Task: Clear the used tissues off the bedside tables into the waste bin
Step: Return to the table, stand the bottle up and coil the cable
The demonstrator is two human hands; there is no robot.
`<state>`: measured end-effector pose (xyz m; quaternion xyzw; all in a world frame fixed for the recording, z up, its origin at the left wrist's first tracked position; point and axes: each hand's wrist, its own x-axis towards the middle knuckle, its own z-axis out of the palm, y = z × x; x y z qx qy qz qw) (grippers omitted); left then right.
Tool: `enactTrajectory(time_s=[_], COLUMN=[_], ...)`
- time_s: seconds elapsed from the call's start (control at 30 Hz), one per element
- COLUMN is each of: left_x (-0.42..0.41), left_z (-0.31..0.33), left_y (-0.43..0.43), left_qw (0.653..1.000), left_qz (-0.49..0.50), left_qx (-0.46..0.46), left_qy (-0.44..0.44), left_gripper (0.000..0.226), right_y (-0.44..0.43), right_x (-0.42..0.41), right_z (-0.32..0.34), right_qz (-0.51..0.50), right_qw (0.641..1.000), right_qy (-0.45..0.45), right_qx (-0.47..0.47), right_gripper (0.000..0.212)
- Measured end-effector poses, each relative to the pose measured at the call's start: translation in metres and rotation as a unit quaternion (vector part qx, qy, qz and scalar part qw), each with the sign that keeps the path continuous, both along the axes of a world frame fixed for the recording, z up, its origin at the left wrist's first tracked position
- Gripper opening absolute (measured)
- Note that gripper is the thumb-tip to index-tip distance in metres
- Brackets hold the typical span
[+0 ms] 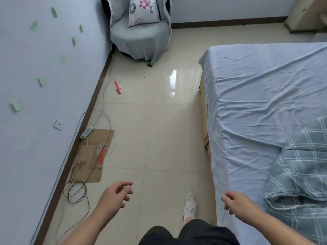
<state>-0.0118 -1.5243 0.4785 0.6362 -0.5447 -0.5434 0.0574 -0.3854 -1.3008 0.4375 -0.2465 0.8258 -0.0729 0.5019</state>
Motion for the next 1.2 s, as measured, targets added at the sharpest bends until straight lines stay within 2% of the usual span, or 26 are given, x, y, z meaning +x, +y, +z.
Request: enactTrajectory(time_s=[0.17,0.37,0.53,0.7,0.8,0.97,1.07,1.2], left_x=[-0.018,-0.041,-0.104,-0.196,-0.255,-0.345,-0.387,-0.415], left_z=[-0.006,-0.055,-0.055,-0.008,0.012,0.008,0.0,-0.003], left_y=[-0.062,-0.19,-0.329,-0.487,-0.565,-0.659,-0.705,-0.746], left_qw=[0.998,0.993,0.997,0.995,0.994,0.992,0.993,0.996], left_qz=[0.05,0.072,-0.004,-0.096,-0.102,-0.118,-0.113,-0.091], left_qx=[0.036,0.092,0.07,0.03,-0.009,-0.029,-0.019,0.004], left_qy=[-0.016,-0.033,-0.015,0.017,0.038,0.042,0.021,-0.002], left_gripper=[0.019,0.012,0.014,0.015,0.015,0.016,0.017,0.018], right_y=[-0.172,-0.349,-0.422,-0.458,-0.484,-0.574,-0.655,-0.768], right_x=[-0.049,-0.09,-0.122,-0.16,-0.19,-0.262,-0.319,-0.383], right_z=[0.058,0.069,0.062,0.052,0.038,0.011,0.011,0.048], right_qz=[0.087,0.073,0.04,-0.027,-0.055,-0.09,-0.064,-0.022], right_qw=[0.993,0.988,0.993,0.998,0.997,0.995,0.997,0.995], right_qy=[0.019,0.014,0.033,0.038,0.036,0.032,0.013,0.02], right_qx=[-0.075,-0.137,-0.102,-0.052,-0.028,-0.039,-0.051,-0.095], right_gripper=[0.03,0.025,0.025,0.026,0.028,0.024,0.023,0.022])
